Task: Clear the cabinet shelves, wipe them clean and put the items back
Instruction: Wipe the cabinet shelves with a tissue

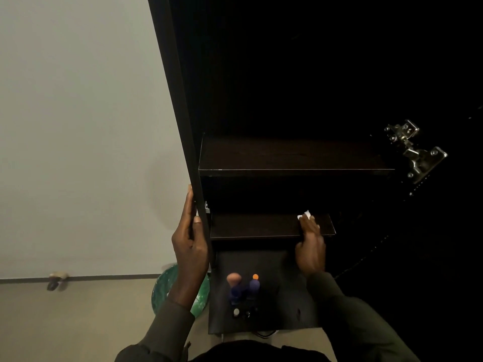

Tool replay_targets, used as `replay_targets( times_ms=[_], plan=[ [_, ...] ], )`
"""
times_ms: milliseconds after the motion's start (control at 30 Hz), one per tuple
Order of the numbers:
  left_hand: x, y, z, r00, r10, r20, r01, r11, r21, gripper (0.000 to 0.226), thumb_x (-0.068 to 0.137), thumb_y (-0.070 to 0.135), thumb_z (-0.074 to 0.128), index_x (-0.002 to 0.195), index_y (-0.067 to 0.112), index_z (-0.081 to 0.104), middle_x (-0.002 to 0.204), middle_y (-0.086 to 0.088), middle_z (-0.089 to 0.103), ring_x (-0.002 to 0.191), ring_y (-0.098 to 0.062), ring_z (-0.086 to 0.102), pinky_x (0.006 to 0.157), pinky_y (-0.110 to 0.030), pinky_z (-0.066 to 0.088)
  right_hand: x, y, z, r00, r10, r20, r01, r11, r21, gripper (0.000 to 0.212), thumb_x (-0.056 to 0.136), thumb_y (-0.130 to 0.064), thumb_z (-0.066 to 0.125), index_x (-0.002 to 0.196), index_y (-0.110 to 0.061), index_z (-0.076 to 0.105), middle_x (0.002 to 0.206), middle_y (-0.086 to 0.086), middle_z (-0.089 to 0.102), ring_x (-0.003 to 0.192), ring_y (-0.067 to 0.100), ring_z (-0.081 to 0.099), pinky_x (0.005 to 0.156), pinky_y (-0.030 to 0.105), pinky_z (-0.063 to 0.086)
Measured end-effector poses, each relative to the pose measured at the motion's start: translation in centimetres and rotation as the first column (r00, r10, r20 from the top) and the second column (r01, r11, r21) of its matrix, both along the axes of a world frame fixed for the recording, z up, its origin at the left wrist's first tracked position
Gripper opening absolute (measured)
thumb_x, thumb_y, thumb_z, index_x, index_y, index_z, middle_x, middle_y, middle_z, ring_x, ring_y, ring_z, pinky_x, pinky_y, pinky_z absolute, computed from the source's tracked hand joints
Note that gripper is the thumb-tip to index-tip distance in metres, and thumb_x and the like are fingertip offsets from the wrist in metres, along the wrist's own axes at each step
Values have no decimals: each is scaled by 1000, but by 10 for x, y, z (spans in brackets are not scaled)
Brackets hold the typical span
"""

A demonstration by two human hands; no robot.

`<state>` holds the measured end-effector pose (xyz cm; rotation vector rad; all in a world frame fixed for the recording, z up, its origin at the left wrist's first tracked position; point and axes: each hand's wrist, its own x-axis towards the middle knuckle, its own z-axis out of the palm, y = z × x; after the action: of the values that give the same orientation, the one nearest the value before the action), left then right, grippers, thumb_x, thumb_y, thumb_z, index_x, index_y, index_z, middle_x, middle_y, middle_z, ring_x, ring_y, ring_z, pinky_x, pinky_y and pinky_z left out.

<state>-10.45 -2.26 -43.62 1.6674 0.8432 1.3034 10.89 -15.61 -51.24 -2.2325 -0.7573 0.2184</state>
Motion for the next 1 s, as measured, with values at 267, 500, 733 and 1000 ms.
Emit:
replay_targets(
  times_ms=[267, 500, 733, 1000],
  plan=[
    [1, -2, -1, 1000, -7, 15, 8, 1000, -5, 52, 101, -4, 37, 150, 12, 35, 154, 5, 40, 143, -9, 37, 116, -29, 34, -89, 69, -17, 866, 448, 223, -431, 894, -126, 68, 78, 7, 30, 144, -1, 42, 154, 16, 36, 144, 29, 32, 123, 32, 7],
    [-1, 0, -1, 999, -29, 19, 28, 1000, 4, 53, 101, -6, 36, 150, 15, 36, 154, 7, 40, 143, -9, 37, 117, -30, 34, -96, 79, 12, 854, 496, -155, -468, 864, 186, 54, 81, 19, 46, 122, -8, 68, 129, 5, 65, 122, 5, 56, 105, 12, 38],
    [-4, 0, -13, 999, -35, 14, 35, 999, -24, 54, 101, -8, 36, 150, 13, 36, 154, 6, 41, 143, -9, 37, 117, -30, 34, -43, 28, 29, 614, 384, -690, 115, 821, 559, 40, 87, 14, 56, 122, -5, 63, 125, 12, 67, 114, 20, 64, 94, 24, 52],
    [-3, -2, -23, 1000, -18, -10, 17, 996, -84, 51, 102, -2, 37, 150, 14, 36, 154, 4, 41, 143, -8, 37, 115, -32, 35, -5, -54, 19, 492, 214, -844, 443, 773, 455, 34, 96, -1, 50, 127, -13, 57, 114, 9, 72, 105, 20, 70, 77, 25, 59]
  ],
)
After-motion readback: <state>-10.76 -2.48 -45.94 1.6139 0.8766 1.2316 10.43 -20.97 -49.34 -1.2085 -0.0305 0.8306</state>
